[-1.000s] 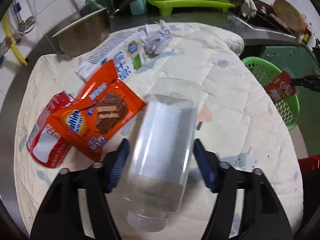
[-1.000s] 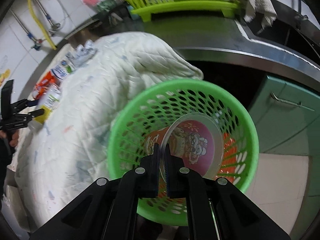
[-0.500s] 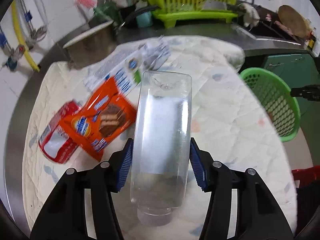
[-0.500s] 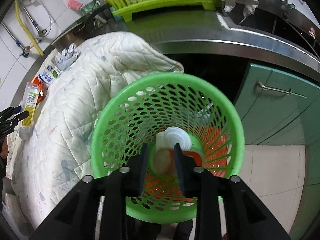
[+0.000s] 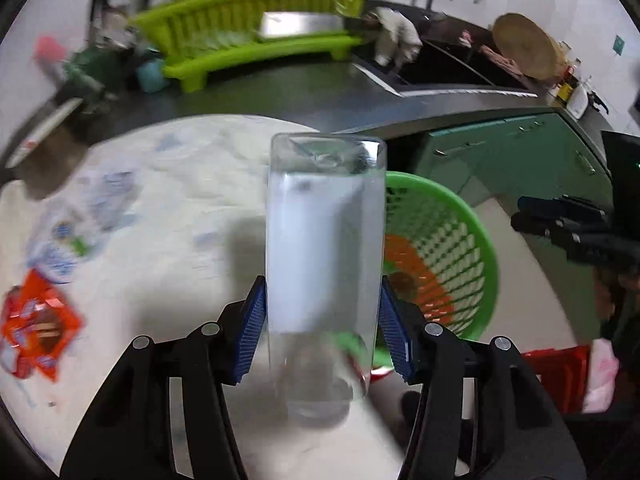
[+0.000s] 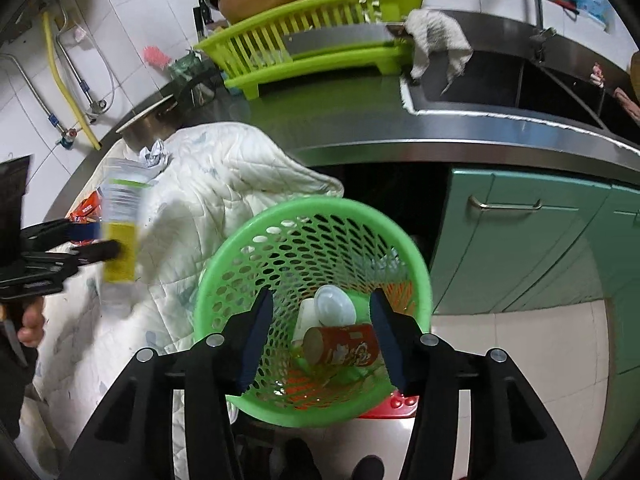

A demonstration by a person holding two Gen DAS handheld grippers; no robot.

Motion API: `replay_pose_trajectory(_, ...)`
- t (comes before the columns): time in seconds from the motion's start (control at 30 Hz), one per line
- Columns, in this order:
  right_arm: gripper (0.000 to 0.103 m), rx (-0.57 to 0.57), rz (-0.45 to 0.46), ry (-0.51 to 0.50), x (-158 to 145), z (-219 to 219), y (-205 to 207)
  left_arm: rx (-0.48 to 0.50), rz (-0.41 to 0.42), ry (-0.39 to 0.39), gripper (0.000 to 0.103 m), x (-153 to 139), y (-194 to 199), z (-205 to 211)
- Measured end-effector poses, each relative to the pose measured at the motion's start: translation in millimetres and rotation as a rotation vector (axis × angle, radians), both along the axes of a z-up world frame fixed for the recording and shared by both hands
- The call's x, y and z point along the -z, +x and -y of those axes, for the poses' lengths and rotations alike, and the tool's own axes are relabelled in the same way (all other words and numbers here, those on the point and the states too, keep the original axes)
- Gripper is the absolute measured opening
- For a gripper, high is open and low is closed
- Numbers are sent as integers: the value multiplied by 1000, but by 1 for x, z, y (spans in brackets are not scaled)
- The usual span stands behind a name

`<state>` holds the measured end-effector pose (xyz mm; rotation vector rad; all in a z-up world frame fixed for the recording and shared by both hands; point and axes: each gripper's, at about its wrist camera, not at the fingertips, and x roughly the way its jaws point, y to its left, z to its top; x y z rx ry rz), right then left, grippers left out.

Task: Collect trash
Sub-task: 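Carry the clear drink bottle over the green basket and open the left gripper, then grasp the orange Ovaltine wafer bag with the right gripper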

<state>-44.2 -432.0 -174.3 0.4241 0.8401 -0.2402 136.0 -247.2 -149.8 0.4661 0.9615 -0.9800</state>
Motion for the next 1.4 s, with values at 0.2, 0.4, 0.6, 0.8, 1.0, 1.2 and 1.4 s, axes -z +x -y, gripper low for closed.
replay_pose_trajectory(0.2,54,2,22,-50,-11,-1,-18,10,-80,48,54,32,-17,53)
replay_pose_trajectory(0.4,56,9,43,-55,-17,-1,-31,14,-98,45,61,40,-28,74)
replay_pose_trajectory(0.6,57,4,62,-56,-25,-5,-35,17,-75,7,67,23,-36,69)
replay_pose_trajectory(0.8,60,-34,90,-67,-36,-16,-24,-67,-50,-29,67,1,-23,31)
replay_pose_trajectory(1.0,60,-113,98,-84,-43,-35,2,-203,1,-53,67,-17,2,-32)
replay_pose_trajectory(1.2,60,-236,114,-96,-52,-67,44,-370,45,-66,67,-30,34,-110)
replay_pose_trajectory(1.4,60,-383,131,-114,-62,-105,90,-514,70,-79,67,-38,55,-180)
